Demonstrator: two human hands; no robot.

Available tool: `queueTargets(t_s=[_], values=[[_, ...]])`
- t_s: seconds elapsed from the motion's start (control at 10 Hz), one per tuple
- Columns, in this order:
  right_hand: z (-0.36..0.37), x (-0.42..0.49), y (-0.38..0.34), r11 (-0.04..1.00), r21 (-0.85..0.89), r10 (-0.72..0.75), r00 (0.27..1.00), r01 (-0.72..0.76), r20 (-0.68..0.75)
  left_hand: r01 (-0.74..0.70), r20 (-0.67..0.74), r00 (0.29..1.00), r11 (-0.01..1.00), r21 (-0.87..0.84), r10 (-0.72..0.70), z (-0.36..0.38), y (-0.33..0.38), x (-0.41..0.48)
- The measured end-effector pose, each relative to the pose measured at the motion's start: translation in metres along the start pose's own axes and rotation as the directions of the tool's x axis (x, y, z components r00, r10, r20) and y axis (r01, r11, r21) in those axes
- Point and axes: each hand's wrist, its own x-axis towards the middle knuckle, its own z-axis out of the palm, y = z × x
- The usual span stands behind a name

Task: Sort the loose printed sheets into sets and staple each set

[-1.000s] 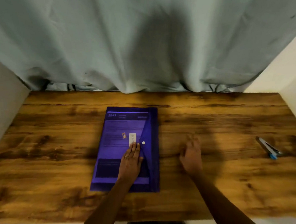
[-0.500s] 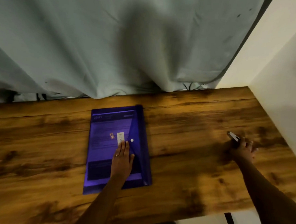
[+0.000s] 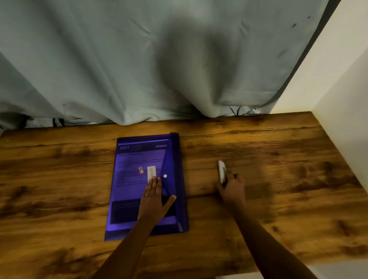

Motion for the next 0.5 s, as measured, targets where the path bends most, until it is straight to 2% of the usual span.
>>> queueTargets(t_s=[0.1,0.4,0.5], values=[[0.018,-0.010,-0.035,0.998,-0.034,-0.048,0.997,0.050,0.054,0.004,0.008,1.000,1.000,0.004,-0.004,-0.003,0.001,0.000],[0.023,-0.019,-0.056,0.991,-0.119,-0.052,0.998,0.054,0.018,0.016,0.039,0.999,1.000,-0.012,-0.015,-0.007,0.004,-0.002],[0.010,-0.022,-0.068,0.992,-0.080,-0.107,0.989,0.099,-0.102,-0.005,-0.012,1.000,0.999,-0.034,0.005,-0.024,0.012,-0.001]])
